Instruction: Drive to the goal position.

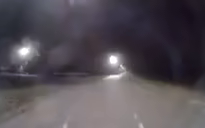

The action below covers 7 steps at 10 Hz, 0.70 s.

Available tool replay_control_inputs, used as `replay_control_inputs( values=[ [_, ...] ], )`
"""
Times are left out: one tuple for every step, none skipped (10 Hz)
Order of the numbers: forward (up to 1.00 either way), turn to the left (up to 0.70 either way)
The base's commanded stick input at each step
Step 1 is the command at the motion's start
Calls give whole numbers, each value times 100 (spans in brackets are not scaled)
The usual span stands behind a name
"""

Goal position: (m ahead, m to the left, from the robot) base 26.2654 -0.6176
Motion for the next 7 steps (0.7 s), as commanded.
replay_control_inputs(
  values=[
    [100, -5],
    [100, -5],
    [100, -5],
    [100, -5],
    [100, -5],
    [100, -5],
    [100, -5]
  ],
)
